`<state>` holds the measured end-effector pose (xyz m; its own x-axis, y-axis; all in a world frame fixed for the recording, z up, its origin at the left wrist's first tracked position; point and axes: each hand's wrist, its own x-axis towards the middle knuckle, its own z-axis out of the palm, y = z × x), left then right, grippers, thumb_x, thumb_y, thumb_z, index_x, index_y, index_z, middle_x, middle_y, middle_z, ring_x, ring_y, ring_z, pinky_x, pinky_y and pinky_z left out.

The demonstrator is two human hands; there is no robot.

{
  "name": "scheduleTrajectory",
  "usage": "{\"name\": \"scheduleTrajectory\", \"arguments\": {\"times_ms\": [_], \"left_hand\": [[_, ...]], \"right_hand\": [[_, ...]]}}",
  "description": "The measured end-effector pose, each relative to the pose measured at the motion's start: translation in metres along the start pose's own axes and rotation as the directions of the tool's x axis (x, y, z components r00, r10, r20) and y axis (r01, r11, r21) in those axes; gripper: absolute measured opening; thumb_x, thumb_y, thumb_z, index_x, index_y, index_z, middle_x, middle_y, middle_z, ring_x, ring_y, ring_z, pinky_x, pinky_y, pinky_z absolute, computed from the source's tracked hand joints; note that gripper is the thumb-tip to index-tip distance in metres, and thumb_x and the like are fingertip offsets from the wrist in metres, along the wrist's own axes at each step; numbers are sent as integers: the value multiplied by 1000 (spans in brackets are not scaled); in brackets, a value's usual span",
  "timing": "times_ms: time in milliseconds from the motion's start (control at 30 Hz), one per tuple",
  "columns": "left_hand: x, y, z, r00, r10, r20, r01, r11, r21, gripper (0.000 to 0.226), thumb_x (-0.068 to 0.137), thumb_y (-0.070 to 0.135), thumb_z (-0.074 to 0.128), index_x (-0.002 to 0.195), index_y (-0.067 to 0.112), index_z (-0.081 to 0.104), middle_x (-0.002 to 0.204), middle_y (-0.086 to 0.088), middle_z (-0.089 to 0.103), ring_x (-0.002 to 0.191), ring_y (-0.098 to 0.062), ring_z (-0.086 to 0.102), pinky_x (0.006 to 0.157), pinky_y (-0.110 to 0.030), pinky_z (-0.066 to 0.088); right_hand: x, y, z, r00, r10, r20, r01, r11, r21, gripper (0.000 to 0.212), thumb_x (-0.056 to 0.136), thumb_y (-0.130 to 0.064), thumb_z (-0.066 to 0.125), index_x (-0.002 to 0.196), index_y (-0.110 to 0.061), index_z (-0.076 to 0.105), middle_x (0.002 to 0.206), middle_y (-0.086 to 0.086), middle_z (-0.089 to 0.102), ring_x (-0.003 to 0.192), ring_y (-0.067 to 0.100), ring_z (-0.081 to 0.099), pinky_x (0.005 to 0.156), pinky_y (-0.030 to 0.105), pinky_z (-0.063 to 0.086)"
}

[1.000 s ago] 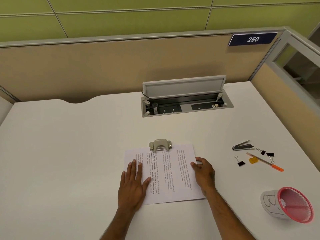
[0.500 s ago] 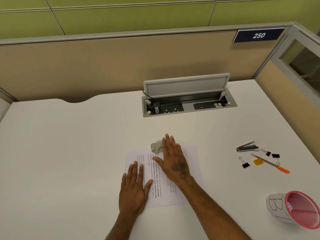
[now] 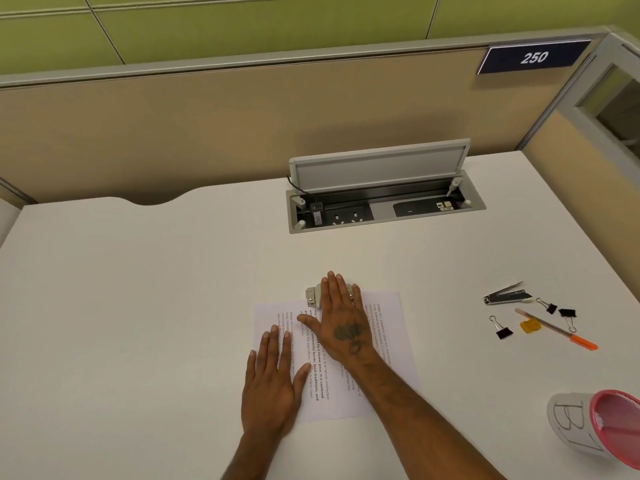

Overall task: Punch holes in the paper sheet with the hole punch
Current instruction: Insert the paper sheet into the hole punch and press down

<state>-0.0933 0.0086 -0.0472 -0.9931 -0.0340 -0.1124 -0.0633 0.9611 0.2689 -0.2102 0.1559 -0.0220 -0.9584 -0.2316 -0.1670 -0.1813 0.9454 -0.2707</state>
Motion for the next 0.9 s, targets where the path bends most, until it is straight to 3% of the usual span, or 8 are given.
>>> {"name": "scheduleTrajectory", "arguments": {"times_ms": [233,467,767,900], "left_hand": [[0,-2,5,1000,-4,-1,4,1000,20,73,96,64,20,156,24,8,164,3,5,151,-12,1,120,-33,0],[1,-1,4,1000,-19,20,19,1000,2,75,95,65,22,156,24,6,163,2,7,151,-17,11,119,-31,-4],[1,0,0,1000,-5,-2,5,1000,18,73,96,64,20,156,23,10,163,2,10,150,-12,5,119,-31,-2],[-1,1,-1,1000,-5,0,5,1000,3,74,96,64,19,156,23,11,163,2,9,150,-12,6,119,-31,-3]], "right_hand": [[9,-1,-6,997,25,67,-22,999,-41,99,82,-78,10,154,-10,6,164,9,7,151,24,4,119,45,-11],[11,-3,-15,995,36,95,-35,999,-14,123,57,-80,-21,154,-11,5,164,8,6,151,24,3,120,46,-10],[0,0,-16,997,-11,72,16,997,-71,101,82,-80,15,154,-11,-4,163,7,-8,151,24,-6,118,47,-14],[-8,3,-19,999,-32,44,36,995,-95,100,82,-79,15,154,-12,-4,163,6,-9,151,24,-6,117,49,-16]]}}
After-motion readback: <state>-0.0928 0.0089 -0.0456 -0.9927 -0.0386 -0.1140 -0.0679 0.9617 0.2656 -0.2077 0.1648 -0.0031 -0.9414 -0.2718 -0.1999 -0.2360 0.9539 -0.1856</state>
